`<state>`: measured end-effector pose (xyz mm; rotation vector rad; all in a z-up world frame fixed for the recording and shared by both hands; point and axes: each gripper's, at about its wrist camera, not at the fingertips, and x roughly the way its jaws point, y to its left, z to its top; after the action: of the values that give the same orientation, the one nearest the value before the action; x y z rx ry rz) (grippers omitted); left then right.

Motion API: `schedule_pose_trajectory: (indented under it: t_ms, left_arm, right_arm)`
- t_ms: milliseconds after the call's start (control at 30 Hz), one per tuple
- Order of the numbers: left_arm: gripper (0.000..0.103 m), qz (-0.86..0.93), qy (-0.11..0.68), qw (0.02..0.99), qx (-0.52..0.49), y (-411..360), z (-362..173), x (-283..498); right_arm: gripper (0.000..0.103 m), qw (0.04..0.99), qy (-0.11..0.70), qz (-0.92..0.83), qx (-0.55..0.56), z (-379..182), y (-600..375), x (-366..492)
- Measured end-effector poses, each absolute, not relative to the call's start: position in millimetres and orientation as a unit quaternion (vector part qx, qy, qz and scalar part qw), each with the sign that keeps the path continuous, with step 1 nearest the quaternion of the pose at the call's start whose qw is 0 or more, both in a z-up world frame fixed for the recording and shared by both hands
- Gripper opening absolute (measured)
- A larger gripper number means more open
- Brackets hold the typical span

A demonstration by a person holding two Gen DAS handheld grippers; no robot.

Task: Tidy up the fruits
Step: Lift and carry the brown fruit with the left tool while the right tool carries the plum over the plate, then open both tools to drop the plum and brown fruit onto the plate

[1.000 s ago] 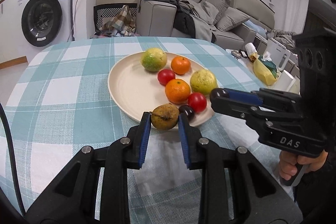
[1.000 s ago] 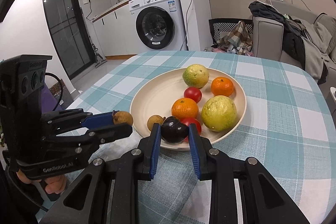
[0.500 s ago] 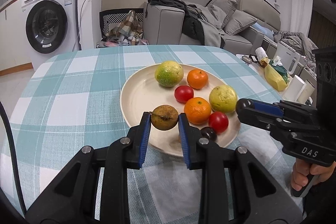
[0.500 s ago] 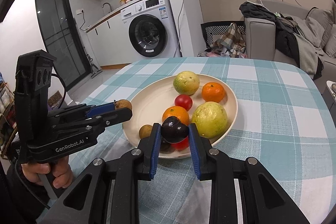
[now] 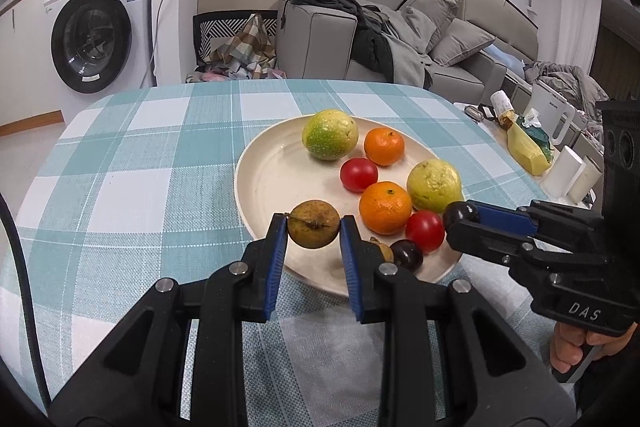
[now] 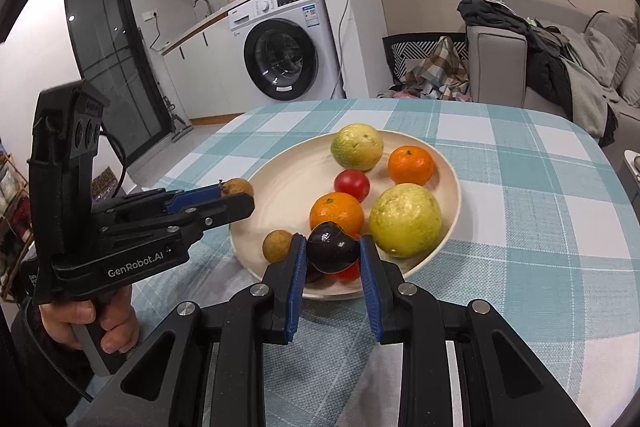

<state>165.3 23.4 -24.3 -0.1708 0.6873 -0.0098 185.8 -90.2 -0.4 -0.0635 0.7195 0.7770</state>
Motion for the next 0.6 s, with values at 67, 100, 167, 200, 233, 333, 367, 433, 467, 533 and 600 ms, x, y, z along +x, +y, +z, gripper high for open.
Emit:
schedule_pose_trajectory:
  t_ms: [67,100,167,200,233,333,367,433,467,533,600]
  left_arm:
    - [0.024,-0.005,0.339,0.937,-0.081,22.8,-24.9,166.7]
    - [0.024,-0.006,0.340,0.937,-0.079,22.0,-25.2,167.1]
    - [0.024,-0.005,0.342,0.937,-0.074,20.0,-25.7,168.6]
    - [0.024,-0.006,0.343,0.937,-0.073,19.3,-25.7,168.5]
    - [0.024,-0.007,0.343,0.937,-0.072,18.7,-25.9,168.8]
    - [0.024,-0.007,0.346,0.935,-0.072,18.6,-26.8,169.7]
    - [0.024,-0.006,0.347,0.935,-0.072,18.6,-27.1,169.9]
    - [0.024,-0.006,0.350,0.934,-0.071,18.6,-27.9,170.7]
    - [0.024,-0.006,0.351,0.934,-0.071,18.3,-28.3,171.3]
    - [0.024,-0.005,0.353,0.933,-0.069,17.5,-28.6,171.9]
    - [0.024,-0.003,0.352,0.934,-0.068,17.6,-28.4,172.1]
  right_arm:
    - [0.027,0.860,0.346,0.373,-0.034,-1.5,-87.6,185.4]
    - [0.027,0.859,0.348,0.374,-0.034,-2.1,-85.9,185.9]
    - [0.027,0.857,0.348,0.377,-0.036,-2.7,-83.1,187.2]
    - [0.027,0.857,0.349,0.377,-0.038,-3.2,-80.9,188.1]
    - [0.027,0.856,0.350,0.378,-0.042,-3.7,-78.5,188.8]
    - [0.027,0.853,0.353,0.381,-0.048,-3.9,-73.3,188.9]
    - [0.027,0.852,0.355,0.381,-0.052,-4.5,-71.8,188.6]
    - [0.027,0.851,0.357,0.381,-0.054,-4.6,-70.9,188.9]
    - [0.027,0.851,0.358,0.380,-0.054,-5.0,-70.9,189.6]
    - [0.027,0.852,0.358,0.379,-0.054,-5.2,-70.5,190.2]
    - [0.028,0.851,0.358,0.379,-0.055,-5.1,-70.8,190.2]
